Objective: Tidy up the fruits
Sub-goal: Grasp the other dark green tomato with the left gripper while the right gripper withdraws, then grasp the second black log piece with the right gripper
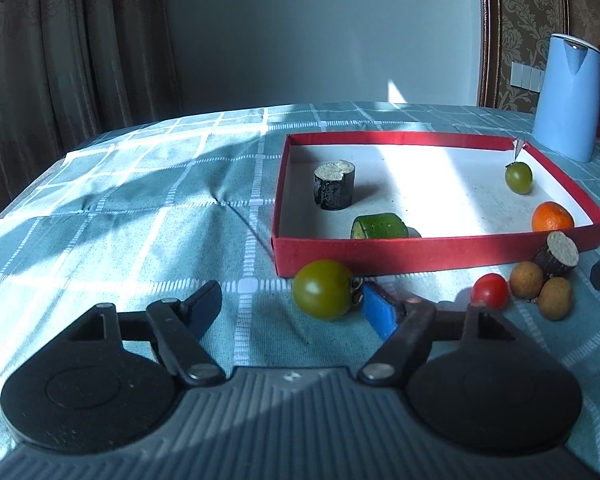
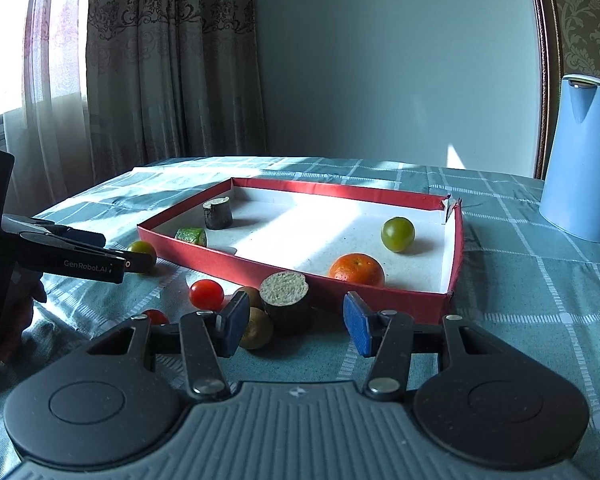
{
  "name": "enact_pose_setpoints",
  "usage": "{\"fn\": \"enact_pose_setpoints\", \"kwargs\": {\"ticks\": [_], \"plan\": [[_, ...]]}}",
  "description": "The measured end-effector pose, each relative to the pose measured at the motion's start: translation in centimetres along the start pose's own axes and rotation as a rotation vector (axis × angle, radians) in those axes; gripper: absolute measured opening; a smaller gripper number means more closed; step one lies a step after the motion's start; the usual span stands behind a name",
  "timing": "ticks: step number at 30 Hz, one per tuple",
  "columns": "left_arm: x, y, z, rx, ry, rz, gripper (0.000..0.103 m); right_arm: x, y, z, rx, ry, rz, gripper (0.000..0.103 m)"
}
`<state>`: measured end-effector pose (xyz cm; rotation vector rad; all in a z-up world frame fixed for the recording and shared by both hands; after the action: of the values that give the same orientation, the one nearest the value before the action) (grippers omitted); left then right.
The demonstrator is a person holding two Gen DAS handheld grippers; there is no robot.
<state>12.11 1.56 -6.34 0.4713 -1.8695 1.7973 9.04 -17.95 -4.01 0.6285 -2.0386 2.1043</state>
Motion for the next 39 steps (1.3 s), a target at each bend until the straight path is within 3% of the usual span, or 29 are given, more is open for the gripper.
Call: {"fn": "enact_pose_setpoints", "kwargs": {"ticks": [8, 11, 24, 29, 39], "plan": [[-0.5, 0.0, 0.8, -0.01, 0.05, -0.017, 0.036, -0.2, 0.2, 0.2, -0.01, 0.005, -0.013, 0.051], [-0.5, -0.1, 1.2, -0.025, 0.051, -0.015, 0.031, -0.3, 0.3, 0.4, -0.019, 0.006, -0.021, 0.051], [0.2, 0.0, 1.1, -0.017, 0.056, 0.003, 0.031, -0.8, 0.5, 0.4, -0.063, -0.008, -0.046, 0.051], [0.3, 0.1, 1.1, -0.013, 0.061, -0.003, 0.031, -1.6, 0.3, -0.4, -0.155, -0.068, -0.073, 0.051], [0.4, 0.2, 1.4, -0.022, 0.071, -0.006, 0.031, -4.7, 0.5, 0.3, -0.299, -0.051, -0.161, 0.05]]}}
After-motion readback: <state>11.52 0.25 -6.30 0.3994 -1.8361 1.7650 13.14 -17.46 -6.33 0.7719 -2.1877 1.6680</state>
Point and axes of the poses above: each gripper's, at about its wrist camera, not at the fingertips, and x roughly against the way its jaws point, z to its right, y to its underside, the point moved 10 cm from there along -x, roughly the way its jaws point, and after that the axes turned 5 degrees about y, right-handed, at the moved point
